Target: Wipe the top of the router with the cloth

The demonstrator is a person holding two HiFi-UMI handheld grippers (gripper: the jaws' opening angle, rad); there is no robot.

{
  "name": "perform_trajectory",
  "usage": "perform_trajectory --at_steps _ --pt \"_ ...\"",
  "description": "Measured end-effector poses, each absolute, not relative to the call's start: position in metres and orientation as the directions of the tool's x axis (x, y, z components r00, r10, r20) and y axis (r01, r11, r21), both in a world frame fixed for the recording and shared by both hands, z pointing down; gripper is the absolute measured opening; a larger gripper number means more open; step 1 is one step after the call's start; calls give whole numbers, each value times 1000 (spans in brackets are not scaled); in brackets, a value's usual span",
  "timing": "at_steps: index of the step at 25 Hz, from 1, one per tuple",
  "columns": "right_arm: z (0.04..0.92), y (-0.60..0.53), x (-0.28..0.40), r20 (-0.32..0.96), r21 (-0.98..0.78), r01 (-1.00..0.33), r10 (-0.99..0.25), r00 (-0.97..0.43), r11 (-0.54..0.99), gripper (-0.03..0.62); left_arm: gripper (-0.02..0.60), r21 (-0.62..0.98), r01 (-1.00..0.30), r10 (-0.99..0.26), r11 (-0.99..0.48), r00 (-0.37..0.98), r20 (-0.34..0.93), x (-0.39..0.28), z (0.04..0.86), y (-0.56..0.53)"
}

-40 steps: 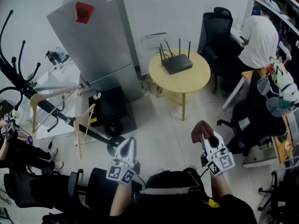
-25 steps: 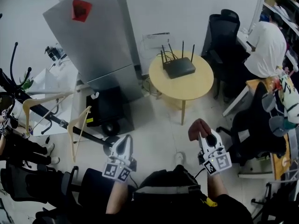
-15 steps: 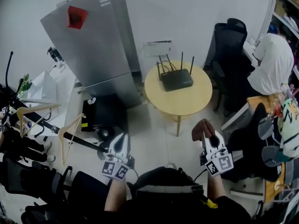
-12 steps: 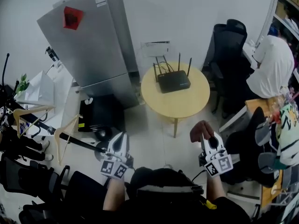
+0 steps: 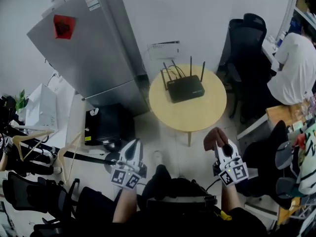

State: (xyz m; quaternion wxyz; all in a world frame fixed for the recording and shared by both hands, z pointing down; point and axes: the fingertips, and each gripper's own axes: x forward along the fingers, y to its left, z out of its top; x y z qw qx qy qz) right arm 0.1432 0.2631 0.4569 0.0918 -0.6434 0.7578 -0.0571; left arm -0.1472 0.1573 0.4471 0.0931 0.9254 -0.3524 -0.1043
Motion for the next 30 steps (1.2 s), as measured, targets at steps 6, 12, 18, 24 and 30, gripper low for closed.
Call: perform_trajectory --at_steps 6,12,18,24,30 --pt "457 203 150 -50 -185 -977 -994 -94 102 61 -6 236 -599 -636 -765 760 -136 -140 451 87" --pt "448 133 147 -42 -160 -986 -998 -36 42 61 -6 207 -530 -563 -823 810 -164 -133 437 11" --pt "448 74 133 -30 -167 -986 -999 11 -6 61 -6 185 -478 -506 -859 847 -162 -136 428 -58" --pt "456 30 118 15 -155 -988 -1000 14 -16 61 -6 206 -482 -516 -851 842 -159 -144 432 -107" --pt "458 6 139 57 -126 -992 -998 -2 -5 61 -6 222 -451 -487 -865 861 -146 -102 439 -127"
